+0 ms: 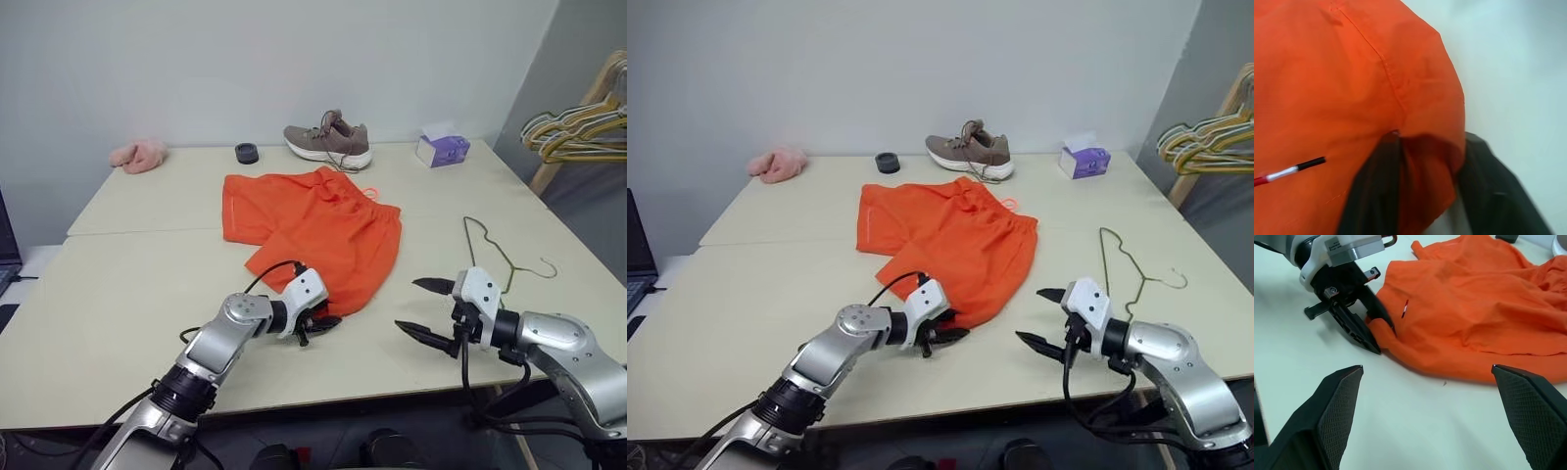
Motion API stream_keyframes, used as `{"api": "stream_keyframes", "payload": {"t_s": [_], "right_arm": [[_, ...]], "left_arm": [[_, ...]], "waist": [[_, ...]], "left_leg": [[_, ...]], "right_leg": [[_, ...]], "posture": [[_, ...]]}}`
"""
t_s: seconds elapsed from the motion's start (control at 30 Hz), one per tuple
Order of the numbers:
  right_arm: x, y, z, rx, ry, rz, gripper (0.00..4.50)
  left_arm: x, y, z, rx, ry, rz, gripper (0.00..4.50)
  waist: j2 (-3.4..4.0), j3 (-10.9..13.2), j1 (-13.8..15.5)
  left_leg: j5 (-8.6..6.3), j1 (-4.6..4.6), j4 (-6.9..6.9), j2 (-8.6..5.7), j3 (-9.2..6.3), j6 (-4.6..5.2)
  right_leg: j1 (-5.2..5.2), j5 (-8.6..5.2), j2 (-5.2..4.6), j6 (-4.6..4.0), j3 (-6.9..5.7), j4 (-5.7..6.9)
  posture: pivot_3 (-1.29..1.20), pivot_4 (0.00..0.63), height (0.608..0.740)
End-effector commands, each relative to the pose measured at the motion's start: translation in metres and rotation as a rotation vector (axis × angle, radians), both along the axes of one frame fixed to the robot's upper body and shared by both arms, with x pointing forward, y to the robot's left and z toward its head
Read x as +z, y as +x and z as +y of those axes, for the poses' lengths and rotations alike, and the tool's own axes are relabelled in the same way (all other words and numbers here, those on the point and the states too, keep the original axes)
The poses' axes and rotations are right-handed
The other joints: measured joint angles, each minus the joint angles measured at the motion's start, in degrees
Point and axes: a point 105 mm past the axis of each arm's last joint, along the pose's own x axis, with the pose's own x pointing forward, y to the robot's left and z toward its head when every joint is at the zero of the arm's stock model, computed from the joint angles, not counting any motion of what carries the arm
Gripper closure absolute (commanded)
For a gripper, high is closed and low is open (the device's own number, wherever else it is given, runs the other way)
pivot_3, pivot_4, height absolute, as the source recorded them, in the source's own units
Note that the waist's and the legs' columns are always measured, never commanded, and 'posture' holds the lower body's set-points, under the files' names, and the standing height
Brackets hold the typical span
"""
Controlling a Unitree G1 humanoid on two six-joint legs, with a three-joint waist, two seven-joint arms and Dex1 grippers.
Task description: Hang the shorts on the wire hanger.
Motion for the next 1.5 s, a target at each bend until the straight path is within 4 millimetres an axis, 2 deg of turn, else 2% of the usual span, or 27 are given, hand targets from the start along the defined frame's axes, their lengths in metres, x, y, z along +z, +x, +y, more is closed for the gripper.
{"api": "stream_keyframes", "payload": {"t_s": [0.03,0.07,0.2,0.3,0.37,0.47,0.6,0.8,0.93,1.03,1.4,1.5], "right_arm": [[0.012,0.014,-0.002,0.003,-0.039,-0.100,0.00],[0.013,0.018,-0.002,-0.001,-0.046,-0.112,0.00],[0.012,0.040,-0.006,-0.016,-0.121,-0.180,0.00],[0.004,0.066,-0.007,0.009,-0.279,-0.278,0.00],[-0.002,0.078,-0.004,0.040,-0.356,-0.333,0.00],[-0.010,0.094,0.005,0.098,-0.462,-0.410,0.00],[-0.036,0.110,0.026,0.220,-0.603,-0.472,0.00],[-0.040,0.129,0.046,0.252,-0.644,-0.541,0.00],[-0.044,0.143,0.058,0.207,-0.662,-0.551,0.00],[-0.042,0.149,0.059,0.171,-0.657,-0.564,0.61],[-0.021,0.164,0.053,0.078,-0.650,-0.664,4.49],[-0.016,0.160,0.046,0.122,-0.672,-0.698,4.49]], "left_arm": [[0.015,-0.003,0.020,0.028,-0.029,-0.023,4.15],[0.017,-0.005,0.025,0.033,-0.033,-0.018,4.46],[0.024,-0.018,0.055,0.074,-0.035,0.005,4.49],[0.035,-0.030,0.086,0.142,-0.055,0.024,4.49],[0.042,-0.037,0.096,0.158,-0.075,0.037,4.49],[0.048,-0.047,0.104,0.167,-0.090,0.056,4.49],[0.057,-0.044,0.117,0.214,-0.093,0.019,4.49],[0.065,-0.041,0.124,0.236,-0.095,-0.005,4.49],[0.068,-0.040,0.128,0.245,-0.087,-0.013,4.49],[0.069,-0.040,0.130,0.247,-0.080,-0.013,4.50],[0.071,-0.038,0.123,0.214,-0.054,-0.002,4.50],[0.065,-0.042,0.121,0.175,-0.015,0.021,4.50]], "waist": [[0.02,0.0,-0.3],[0.03,0.0,-0.4],[0.12,0.1,-0.4],[0.15,0.2,-0.5],[0.22,0.4,-0.1],[0.26,0.4,0.4],[0.25,0.4,0.8],[0.24,0.4,0.9],[0.20,0.3,0.4],[0.20,0.3,0.3],[0.22,0.3,0.2],[0.23,0.4,0.2]], "left_leg": [[0.00,0.01,-0.01,0.01,0.00,0.00],[0.00,0.01,-0.03,0.02,0.00,0.00],[0.00,-0.01,-0.05,0.02,-0.07,0.00],[0.00,0.02,-0.04,0.02,-0.02,0.00],[0.00,0.04,-0.03,0.00,-0.01,0.00],[0.00,0.04,-0.04,-0.02,0.00,0.00],[0.00,0.03,-0.04,-0.09,-0.06,-0.01],[0.01,0.02,-0.04,-0.11,-0.12,-0.02],[0.03,0.11,-0.03,-0.11,-0.20,-0.05],[0.05,0.23,-0.04,-0.11,-0.24,-0.09],[0.06,0.23,-0.04,-0.14,-0.25,-0.10],[0.06,0.23,-0.05,-0.14,-0.25,-0.10]], "right_leg": [[-0.01,0.00,0.00,0.00,0.01,0.01],[-0.03,0.00,0.01,0.00,0.01,0.03],[-0.04,0.00,-0.01,-0.02,-0.01,0.05],[-0.06,0.07,-0.06,-0.14,-0.02,0.07],[-0.04,0.09,-0.12,-0.17,-0.05,0.08],[-0.06,0.12,-0.37,-0.23,-0.08,0.08],[-0.04,0.14,-0.46,-0.26,-0.19,0.13],[-0.02,0.15,-0.50,-0.27,-0.22,0.17],[0.06,0.17,-0.53,-0.30,-0.24,0.23],[0.16,0.18,-0.52,-0.32,-0.26,0.25],[0.17,0.18,-0.53,-0.32,-0.27,0.25],[0.16,0.18,-0.52,-0.32,-0.27,0.24]], "posture": [[-0.17,0.034,0.740],[-0.16,0.035,0.740],[-0.13,0.034,0.740],[-0.10,0.031,0.740],[-0.08,0.029,0.740],[-0.06,0.023,0.740],[-0.03,0.007,0.740],[-0.03,0.003,0.740],[-0.02,0.000,0.740],[-0.02,0.000,0.740],[-0.04,0.004,0.740],[-0.04,0.005,0.740]]}}
